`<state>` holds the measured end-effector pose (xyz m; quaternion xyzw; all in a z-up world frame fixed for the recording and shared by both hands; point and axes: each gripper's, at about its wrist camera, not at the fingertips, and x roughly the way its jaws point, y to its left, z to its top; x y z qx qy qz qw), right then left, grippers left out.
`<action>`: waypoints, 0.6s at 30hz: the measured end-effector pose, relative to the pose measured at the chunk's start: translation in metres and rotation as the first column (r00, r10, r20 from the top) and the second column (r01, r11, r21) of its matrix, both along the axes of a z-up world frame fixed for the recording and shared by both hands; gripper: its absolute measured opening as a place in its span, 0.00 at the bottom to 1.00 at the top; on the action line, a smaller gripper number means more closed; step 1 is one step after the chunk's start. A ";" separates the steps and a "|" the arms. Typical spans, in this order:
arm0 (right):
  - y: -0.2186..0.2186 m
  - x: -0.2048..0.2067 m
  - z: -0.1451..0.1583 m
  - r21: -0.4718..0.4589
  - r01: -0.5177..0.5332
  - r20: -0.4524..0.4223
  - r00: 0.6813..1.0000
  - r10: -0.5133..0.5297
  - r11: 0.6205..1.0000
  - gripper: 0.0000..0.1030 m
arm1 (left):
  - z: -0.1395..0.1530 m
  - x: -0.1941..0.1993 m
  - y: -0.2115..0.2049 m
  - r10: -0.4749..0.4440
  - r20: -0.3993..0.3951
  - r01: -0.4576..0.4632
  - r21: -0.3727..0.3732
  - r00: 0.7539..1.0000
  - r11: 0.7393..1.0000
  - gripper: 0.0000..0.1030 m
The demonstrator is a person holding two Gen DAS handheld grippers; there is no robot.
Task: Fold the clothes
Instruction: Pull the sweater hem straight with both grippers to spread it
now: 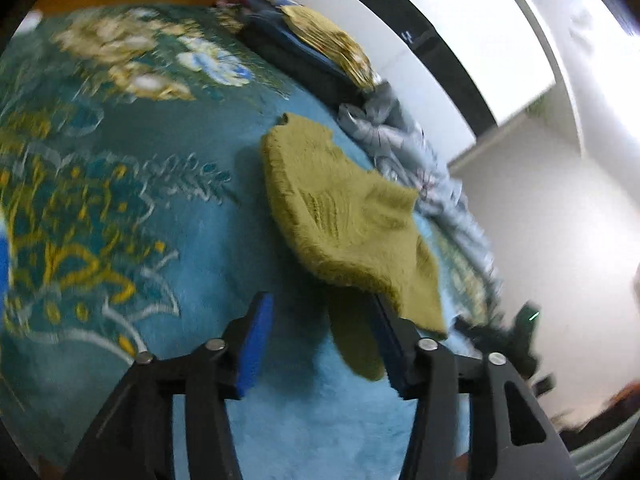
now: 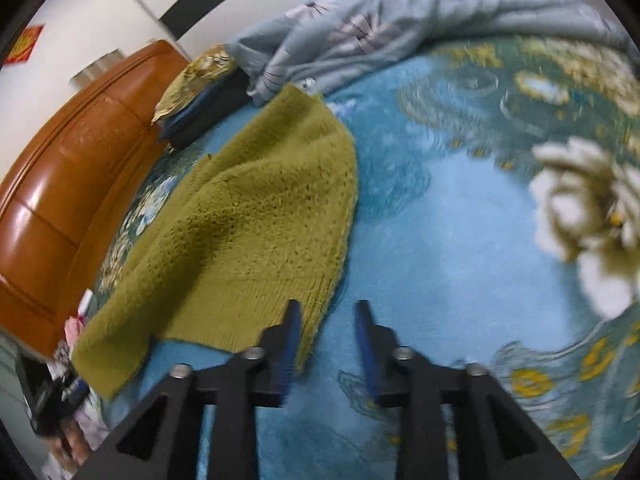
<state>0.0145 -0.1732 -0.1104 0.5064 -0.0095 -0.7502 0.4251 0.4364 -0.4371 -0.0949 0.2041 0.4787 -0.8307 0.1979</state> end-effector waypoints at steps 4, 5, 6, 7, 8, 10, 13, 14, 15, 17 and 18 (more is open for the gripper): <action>-0.015 0.003 -0.013 -0.004 0.031 0.059 0.998 -0.031 1.000 0.46 | -0.005 0.005 -0.001 0.019 -0.050 -0.015 0.068 0.999 0.998 0.59; -0.018 0.004 -0.014 -0.013 0.036 0.069 0.997 -0.035 0.999 0.48 | -0.007 0.006 0.000 0.024 -0.059 -0.019 0.081 0.998 0.997 0.62; -0.021 0.006 -0.014 -0.023 0.038 0.072 0.997 -0.037 0.999 0.48 | -0.009 0.004 0.002 0.025 -0.055 -0.020 0.089 0.998 0.996 0.64; -0.024 0.008 -0.014 -0.033 0.040 0.075 0.996 -0.038 0.999 0.48 | -0.012 0.000 0.005 0.020 -0.034 -0.017 0.090 0.999 0.996 0.65; -0.026 0.010 -0.014 -0.041 0.042 0.079 0.996 -0.039 0.998 0.48 | -0.016 -0.005 0.008 0.015 -0.012 -0.014 0.091 1.000 0.996 0.65; -0.028 0.013 -0.012 -0.045 0.047 0.090 0.995 -0.042 0.998 0.46 | -0.021 -0.015 0.015 -0.008 0.018 0.006 0.092 1.000 0.996 0.65; -0.026 0.016 -0.005 -0.073 0.036 0.099 0.995 -0.028 0.997 0.14 | -0.025 -0.033 0.026 -0.055 0.043 0.051 0.092 0.998 0.994 0.65; -0.024 0.016 -0.002 -0.080 0.035 0.098 0.995 -0.027 0.996 0.12 | -0.025 -0.038 0.029 -0.070 0.049 0.066 0.089 0.996 0.994 0.65; -0.019 0.017 0.003 -0.090 0.035 0.093 0.995 -0.026 0.995 0.11 | -0.024 -0.043 0.032 -0.084 0.060 0.079 0.080 0.995 0.994 0.65; -0.001 0.020 0.021 -0.129 0.034 0.063 0.998 -0.026 0.991 0.11 | -0.022 -0.051 0.036 -0.101 0.076 0.097 0.058 0.992 0.994 0.64; 0.009 0.021 0.030 -0.148 0.034 0.048 0.998 -0.027 0.988 0.11 | -0.020 -0.054 0.038 -0.104 0.080 0.100 0.043 0.991 0.994 0.63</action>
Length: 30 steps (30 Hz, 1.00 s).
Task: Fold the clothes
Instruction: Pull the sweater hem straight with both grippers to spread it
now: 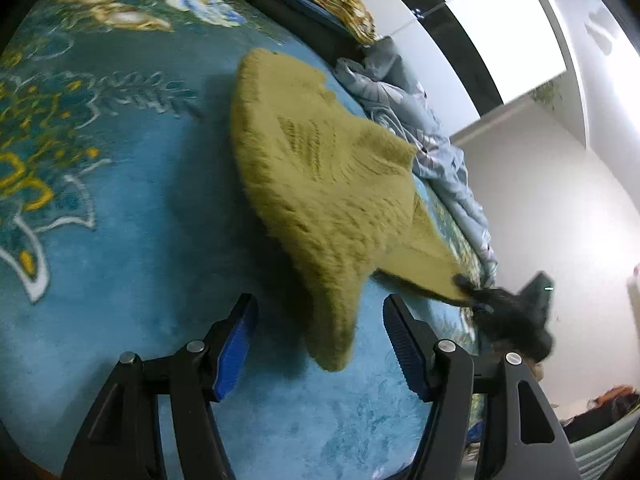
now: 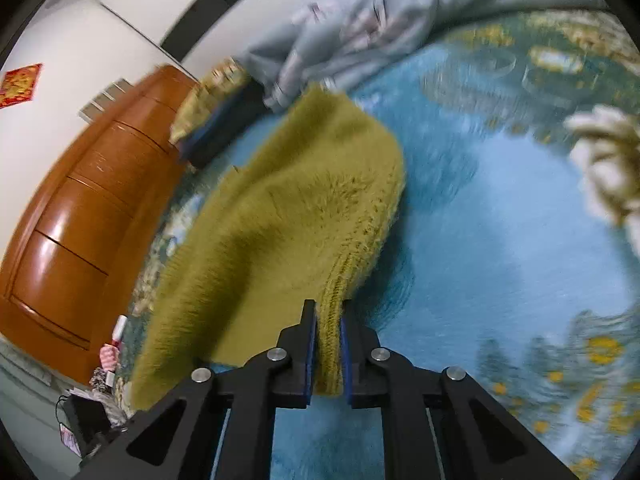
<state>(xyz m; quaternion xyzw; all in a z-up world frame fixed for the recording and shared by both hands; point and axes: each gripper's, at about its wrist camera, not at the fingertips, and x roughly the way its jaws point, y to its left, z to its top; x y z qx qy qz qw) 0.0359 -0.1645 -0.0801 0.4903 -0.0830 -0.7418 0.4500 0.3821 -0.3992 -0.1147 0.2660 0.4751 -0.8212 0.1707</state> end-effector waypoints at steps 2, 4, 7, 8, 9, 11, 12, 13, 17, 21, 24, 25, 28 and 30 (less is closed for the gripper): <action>0.020 0.003 0.018 -0.035 0.004 -0.032 0.999 -0.005 0.999 0.11 | 0.005 -0.005 0.004 -0.007 -0.001 0.007 -0.035 1.000 0.999 0.37; 0.046 0.006 0.035 -0.045 0.015 -0.075 0.997 -0.018 0.999 0.11 | 0.006 -0.006 0.004 -0.001 0.000 0.001 -0.031 1.000 1.000 0.10; 0.083 0.010 0.047 -0.014 0.040 -0.117 0.992 -0.041 0.999 0.10 | 0.007 -0.001 0.004 0.009 -0.021 -0.009 0.001 1.000 1.000 0.10; 0.091 0.011 0.045 -0.001 0.041 -0.115 0.993 -0.041 0.999 0.10 | 0.009 0.003 0.005 0.012 -0.037 -0.012 0.015 0.999 1.000 0.10; 0.098 0.014 0.043 0.011 0.042 -0.112 0.993 -0.041 0.999 0.10 | 0.011 0.008 0.007 0.010 -0.048 -0.009 0.023 0.999 1.000 0.10; 0.111 0.019 0.036 0.030 0.040 -0.100 0.994 -0.037 0.999 0.10 | 0.018 0.019 0.013 -0.007 -0.040 0.007 0.020 0.999 1.000 0.10; 0.116 0.023 0.032 0.033 0.037 -0.092 0.995 -0.034 0.999 0.10 | 0.020 0.025 0.016 -0.013 -0.033 0.014 0.016 0.999 1.000 0.10; 0.119 0.026 0.028 0.036 0.033 -0.088 0.996 -0.029 0.999 0.10 | 0.023 0.033 0.020 -0.017 -0.027 0.017 0.012 0.999 1.000 0.10; 0.128 0.039 0.016 0.039 0.018 -0.072 0.997 -0.015 0.999 0.10 | 0.022 0.060 0.028 -0.005 0.006 0.005 0.012 1.000 1.000 0.10; 0.135 0.054 0.004 0.051 0.008 -0.070 0.998 -0.004 0.999 0.10 | 0.007 0.069 0.030 0.016 0.052 -0.017 0.023 0.999 1.000 0.10; 0.135 0.055 -0.011 0.100 0.016 -0.058 0.998 -0.010 0.995 0.10 | -0.008 0.067 0.029 0.024 0.102 -0.027 0.027 0.994 0.999 0.10; 0.135 0.054 -0.016 0.115 0.019 -0.055 0.998 -0.013 0.993 0.10 | -0.012 0.067 0.029 0.029 0.102 -0.033 0.033 0.994 0.999 0.10; 0.131 0.057 -0.024 0.165 0.019 -0.073 0.997 -0.007 0.986 0.10 | -0.019 0.071 0.027 0.041 0.089 -0.046 0.057 0.995 0.997 0.10; 0.128 0.057 -0.030 0.194 0.016 -0.079 0.997 -0.001 0.981 0.11 | -0.021 0.074 0.026 0.043 0.077 -0.049 0.075 0.996 0.996 0.10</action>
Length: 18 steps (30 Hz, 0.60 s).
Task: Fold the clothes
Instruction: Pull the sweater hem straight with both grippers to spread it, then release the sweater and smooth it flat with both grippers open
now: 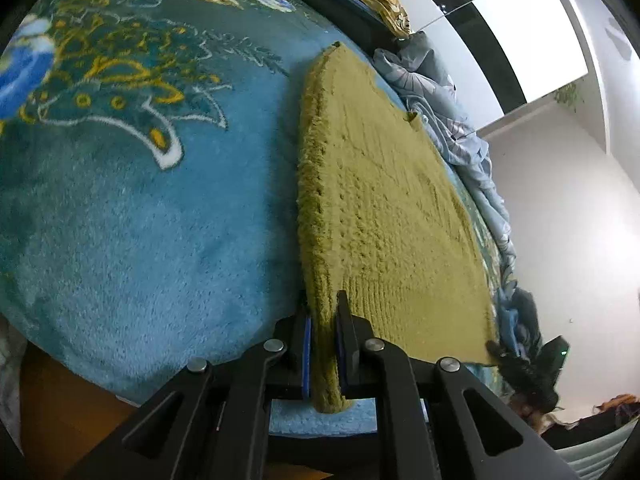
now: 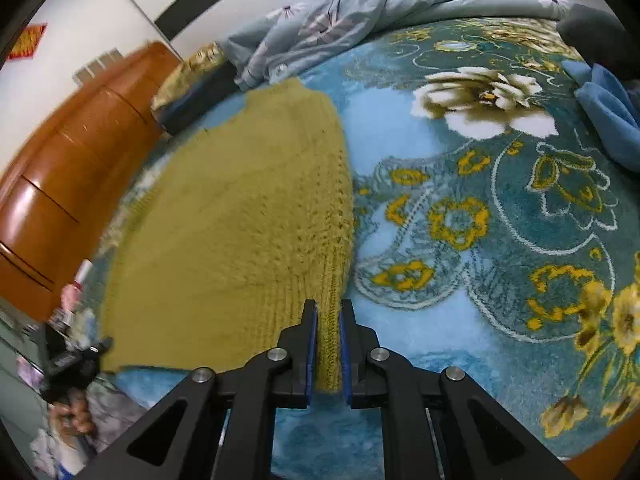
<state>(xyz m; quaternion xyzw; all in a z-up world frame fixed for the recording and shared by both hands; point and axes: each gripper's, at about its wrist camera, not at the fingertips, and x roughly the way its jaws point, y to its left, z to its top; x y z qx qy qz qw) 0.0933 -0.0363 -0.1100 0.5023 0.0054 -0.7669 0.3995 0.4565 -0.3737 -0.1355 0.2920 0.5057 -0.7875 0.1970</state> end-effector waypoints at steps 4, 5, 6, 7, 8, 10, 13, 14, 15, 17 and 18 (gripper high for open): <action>0.002 0.001 -0.007 0.007 0.008 -0.004 1.000 -0.008 1.000 0.11 | 0.001 0.003 0.002 0.020 0.000 -0.020 0.007 1.000 1.000 0.12; 0.004 0.001 -0.007 0.000 0.012 -0.003 1.000 -0.012 1.000 0.11 | 0.001 0.004 0.003 0.021 0.005 -0.021 -0.003 1.000 1.000 0.12; 0.006 0.002 -0.008 -0.008 0.016 -0.002 1.000 -0.016 1.000 0.12 | 0.002 0.003 0.005 0.023 0.008 -0.023 -0.014 1.000 1.000 0.12; 0.008 0.002 -0.009 -0.017 0.018 -0.003 1.000 -0.018 1.000 0.13 | 0.004 0.002 0.007 0.025 0.012 -0.024 -0.025 1.000 0.999 0.12; 0.009 0.004 -0.010 -0.023 0.020 -0.010 1.000 -0.020 1.000 0.13 | 0.005 0.001 0.008 0.027 0.015 -0.026 -0.037 1.000 0.999 0.12; 0.009 0.007 -0.009 -0.015 0.026 -0.019 0.999 -0.026 1.000 0.13 | 0.008 -0.003 0.011 0.037 0.024 -0.036 -0.049 0.999 0.998 0.12; 0.005 0.013 -0.005 0.027 0.034 -0.036 0.999 -0.033 0.999 0.14 | 0.015 -0.004 0.016 0.029 0.058 -0.023 -0.092 0.998 0.995 0.12; 0.003 0.016 -0.002 0.049 0.036 -0.045 0.998 -0.033 0.998 0.15 | 0.018 -0.004 0.017 0.025 0.068 -0.017 -0.110 0.997 0.994 0.13; 0.001 0.019 0.001 0.073 0.036 -0.056 0.998 -0.032 0.997 0.17 | 0.021 -0.001 0.018 0.022 0.075 -0.012 -0.129 0.997 0.992 0.13; -0.002 0.027 0.004 0.123 0.030 -0.079 0.997 -0.020 0.992 0.19 | 0.027 0.003 0.020 0.017 0.087 -0.002 -0.167 0.996 0.986 0.17; -0.002 0.029 0.005 0.142 0.027 -0.088 0.996 -0.014 0.989 0.21 | 0.030 0.005 0.022 0.014 0.094 0.004 -0.186 0.995 0.983 0.17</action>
